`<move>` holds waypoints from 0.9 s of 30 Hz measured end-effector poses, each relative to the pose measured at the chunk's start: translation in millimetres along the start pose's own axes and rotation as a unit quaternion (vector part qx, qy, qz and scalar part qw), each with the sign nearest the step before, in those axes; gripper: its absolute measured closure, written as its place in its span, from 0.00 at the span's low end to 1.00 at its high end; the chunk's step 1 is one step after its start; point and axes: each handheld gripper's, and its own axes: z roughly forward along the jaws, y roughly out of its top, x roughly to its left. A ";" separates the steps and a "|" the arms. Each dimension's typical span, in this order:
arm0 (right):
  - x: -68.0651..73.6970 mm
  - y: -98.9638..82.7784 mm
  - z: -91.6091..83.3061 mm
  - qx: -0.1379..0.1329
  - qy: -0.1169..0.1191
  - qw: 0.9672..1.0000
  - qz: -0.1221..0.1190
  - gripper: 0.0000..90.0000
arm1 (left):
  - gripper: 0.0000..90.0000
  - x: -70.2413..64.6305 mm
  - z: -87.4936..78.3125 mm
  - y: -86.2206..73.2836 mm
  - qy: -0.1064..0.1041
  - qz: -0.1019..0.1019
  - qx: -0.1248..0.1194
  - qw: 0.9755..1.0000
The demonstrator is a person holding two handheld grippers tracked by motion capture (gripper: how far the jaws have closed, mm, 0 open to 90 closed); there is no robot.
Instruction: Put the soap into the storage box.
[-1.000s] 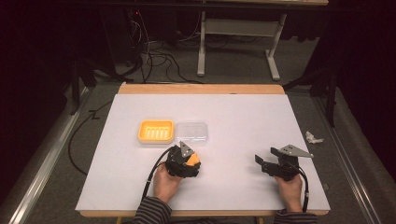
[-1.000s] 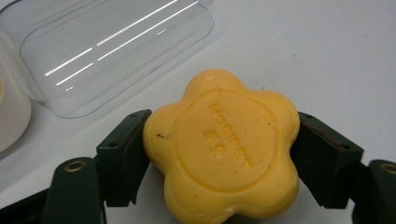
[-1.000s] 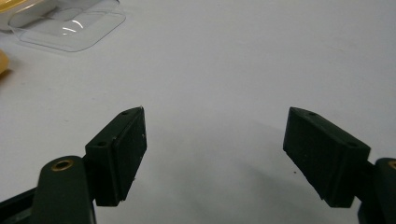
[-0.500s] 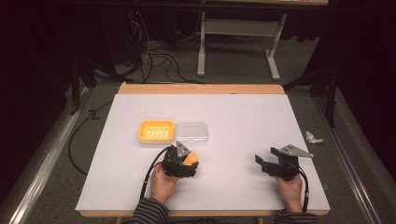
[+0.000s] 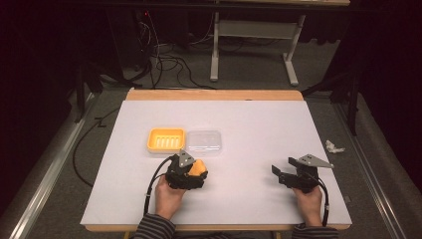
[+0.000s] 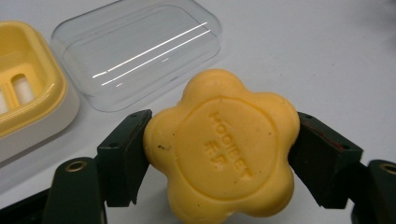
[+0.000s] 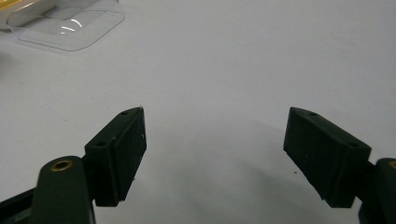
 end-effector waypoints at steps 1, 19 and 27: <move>0.0 0.0 0.0 0.000 0.000 1.000 0.000 0.24 | 0.30 0.3 -2.1 1.2 0.001 0.000 -0.001 1.000; 0.4 0.1 0.2 0.001 -0.001 1.000 0.000 0.24 | 0.30 8.1 -28.1 20.5 0.006 -0.023 -0.045 0.999; 0.3 0.1 0.3 0.001 -0.001 1.000 -0.002 0.24 | 0.30 15.2 -36.8 34.3 0.009 -0.035 -0.073 0.997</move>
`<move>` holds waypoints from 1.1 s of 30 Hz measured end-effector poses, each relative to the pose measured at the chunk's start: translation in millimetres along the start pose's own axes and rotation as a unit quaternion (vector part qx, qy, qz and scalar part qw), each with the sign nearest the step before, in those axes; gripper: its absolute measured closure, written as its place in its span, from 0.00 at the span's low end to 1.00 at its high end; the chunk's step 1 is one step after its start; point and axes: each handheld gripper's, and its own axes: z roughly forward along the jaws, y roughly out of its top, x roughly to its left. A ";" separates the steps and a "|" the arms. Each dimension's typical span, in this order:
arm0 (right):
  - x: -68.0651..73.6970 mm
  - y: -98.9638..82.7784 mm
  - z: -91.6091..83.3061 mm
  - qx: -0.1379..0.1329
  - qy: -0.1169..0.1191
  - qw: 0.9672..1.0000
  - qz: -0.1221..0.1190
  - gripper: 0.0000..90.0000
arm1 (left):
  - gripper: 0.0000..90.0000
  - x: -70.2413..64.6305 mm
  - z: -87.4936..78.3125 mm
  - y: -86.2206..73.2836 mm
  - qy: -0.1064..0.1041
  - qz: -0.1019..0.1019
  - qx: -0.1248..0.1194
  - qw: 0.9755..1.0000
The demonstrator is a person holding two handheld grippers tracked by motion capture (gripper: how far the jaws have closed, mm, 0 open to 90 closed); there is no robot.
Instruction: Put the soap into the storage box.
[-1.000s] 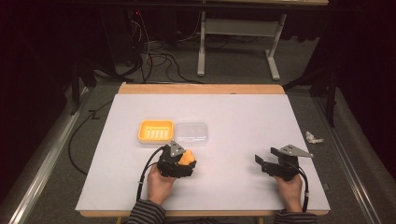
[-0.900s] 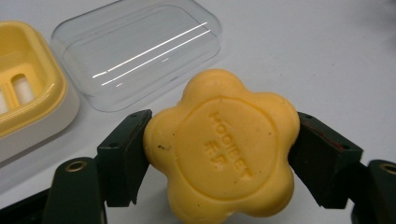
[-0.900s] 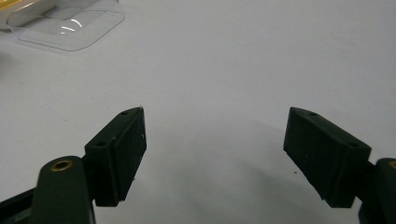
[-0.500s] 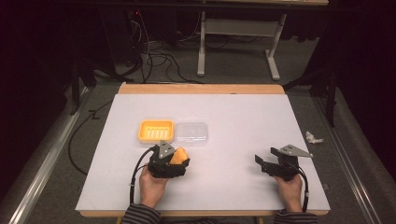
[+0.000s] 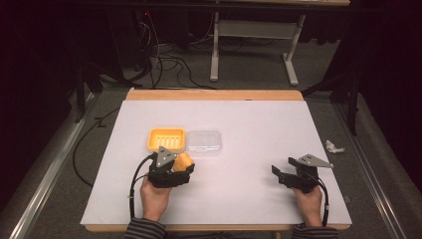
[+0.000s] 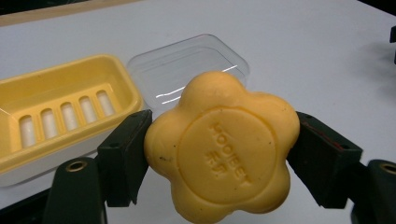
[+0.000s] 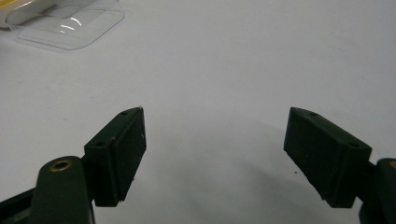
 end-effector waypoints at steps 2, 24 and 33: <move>0.0 0.0 0.0 0.000 0.000 1.000 0.000 0.24 | 0.30 2.2 -0.8 3.2 0.002 -0.003 -0.004 1.000; 0.2 0.0 -0.2 0.000 -0.001 1.000 -0.002 0.23 | 0.30 19.2 3.9 33.8 0.018 -0.024 -0.013 0.999; 0.1 0.0 -0.1 0.000 0.000 1.000 -0.003 0.23 | 0.30 25.8 9.7 43.2 0.019 -0.041 -0.014 0.999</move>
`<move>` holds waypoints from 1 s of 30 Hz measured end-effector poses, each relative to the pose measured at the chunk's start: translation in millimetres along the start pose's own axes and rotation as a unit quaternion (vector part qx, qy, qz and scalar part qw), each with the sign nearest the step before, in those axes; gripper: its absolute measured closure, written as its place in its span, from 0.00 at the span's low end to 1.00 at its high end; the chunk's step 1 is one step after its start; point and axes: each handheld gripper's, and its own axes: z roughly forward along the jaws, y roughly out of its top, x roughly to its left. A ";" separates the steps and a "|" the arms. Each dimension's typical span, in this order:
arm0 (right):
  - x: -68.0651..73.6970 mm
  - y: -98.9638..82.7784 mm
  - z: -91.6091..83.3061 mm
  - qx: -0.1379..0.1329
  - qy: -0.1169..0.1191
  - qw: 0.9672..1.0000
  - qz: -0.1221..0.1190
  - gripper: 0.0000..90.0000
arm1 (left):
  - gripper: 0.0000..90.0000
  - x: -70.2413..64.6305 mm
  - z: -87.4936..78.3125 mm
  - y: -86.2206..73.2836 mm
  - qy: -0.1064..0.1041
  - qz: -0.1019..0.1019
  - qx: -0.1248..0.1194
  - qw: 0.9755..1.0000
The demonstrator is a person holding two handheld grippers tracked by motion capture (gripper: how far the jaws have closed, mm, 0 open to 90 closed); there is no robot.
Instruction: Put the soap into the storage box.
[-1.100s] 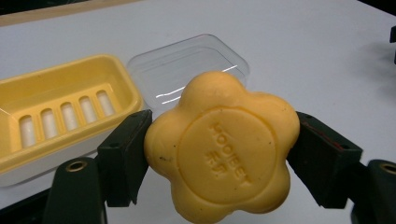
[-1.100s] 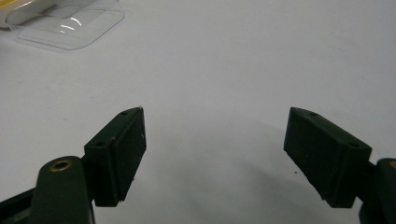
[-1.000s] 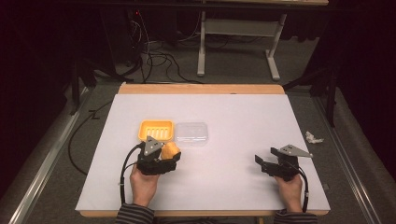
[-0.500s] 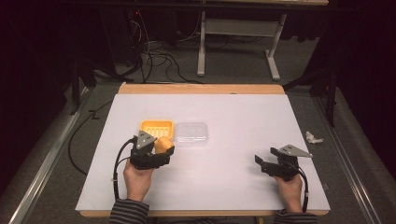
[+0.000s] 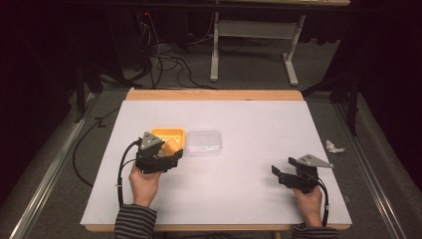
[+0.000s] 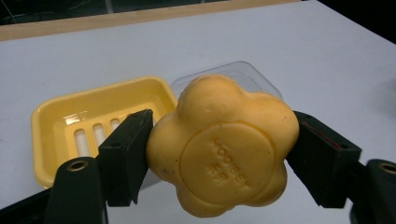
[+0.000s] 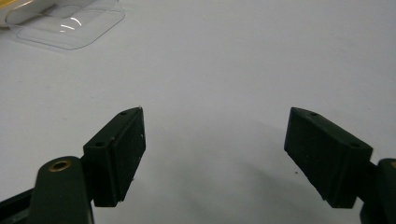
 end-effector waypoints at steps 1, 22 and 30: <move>0.0 0.0 0.0 0.000 -0.001 1.000 -0.001 0.23 | 0.30 1.2 0.9 1.2 0.002 -0.002 0.000 1.000; -0.1 0.0 0.1 0.001 0.000 1.000 0.000 0.23 | 0.31 24.1 19.5 15.7 0.048 0.003 -0.005 0.999; -0.1 0.0 0.1 0.001 0.000 1.000 0.001 0.23 | 0.31 25.9 25.3 23.8 0.051 -0.003 -0.006 0.999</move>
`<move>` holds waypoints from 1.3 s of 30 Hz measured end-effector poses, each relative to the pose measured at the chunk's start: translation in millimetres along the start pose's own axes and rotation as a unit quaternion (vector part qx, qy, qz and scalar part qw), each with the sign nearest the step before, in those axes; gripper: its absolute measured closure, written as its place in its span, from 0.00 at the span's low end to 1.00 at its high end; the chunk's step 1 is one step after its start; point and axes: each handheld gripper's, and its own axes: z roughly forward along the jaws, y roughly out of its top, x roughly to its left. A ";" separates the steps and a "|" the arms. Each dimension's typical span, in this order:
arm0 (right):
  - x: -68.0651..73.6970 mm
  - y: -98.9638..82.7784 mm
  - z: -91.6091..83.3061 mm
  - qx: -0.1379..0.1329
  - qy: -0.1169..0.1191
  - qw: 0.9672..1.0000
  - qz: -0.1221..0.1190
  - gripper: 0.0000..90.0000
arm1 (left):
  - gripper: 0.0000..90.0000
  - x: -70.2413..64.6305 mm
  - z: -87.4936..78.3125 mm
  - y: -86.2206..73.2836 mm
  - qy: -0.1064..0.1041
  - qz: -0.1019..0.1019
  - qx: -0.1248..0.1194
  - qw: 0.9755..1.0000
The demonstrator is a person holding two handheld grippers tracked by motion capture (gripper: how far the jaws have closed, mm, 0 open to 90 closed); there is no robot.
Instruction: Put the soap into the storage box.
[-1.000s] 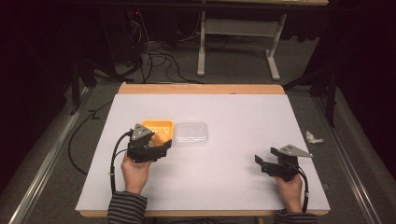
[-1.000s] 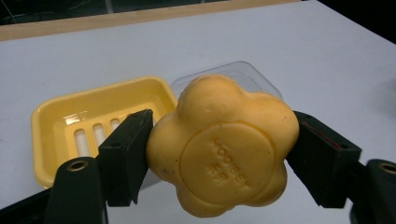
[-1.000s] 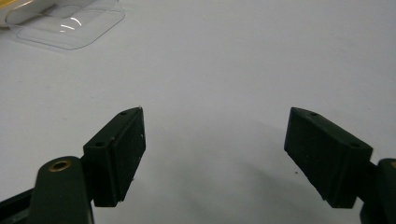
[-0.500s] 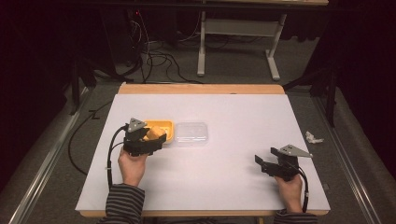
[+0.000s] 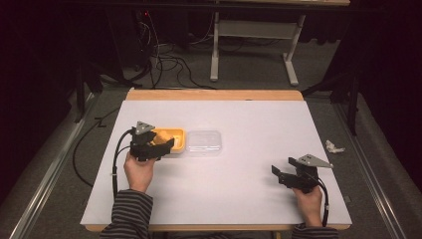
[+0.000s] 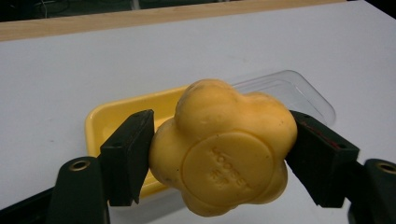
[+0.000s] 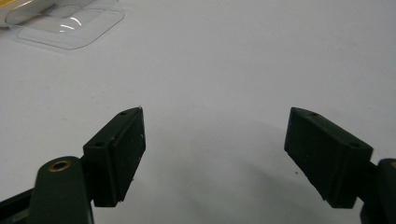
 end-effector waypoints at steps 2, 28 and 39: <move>0.0 0.0 0.0 0.000 0.000 1.000 0.001 0.23 | 0.31 1.7 2.4 1.8 0.002 -0.005 -0.001 1.000; 0.2 -0.1 -0.2 0.000 -0.001 1.000 0.001 0.23 | 0.33 5.4 36.5 -4.9 0.032 0.011 0.011 0.999; 0.1 0.0 0.0 0.000 -0.002 1.000 0.000 0.23 | 0.48 12.8 52.1 -14.1 0.058 0.029 0.010 0.998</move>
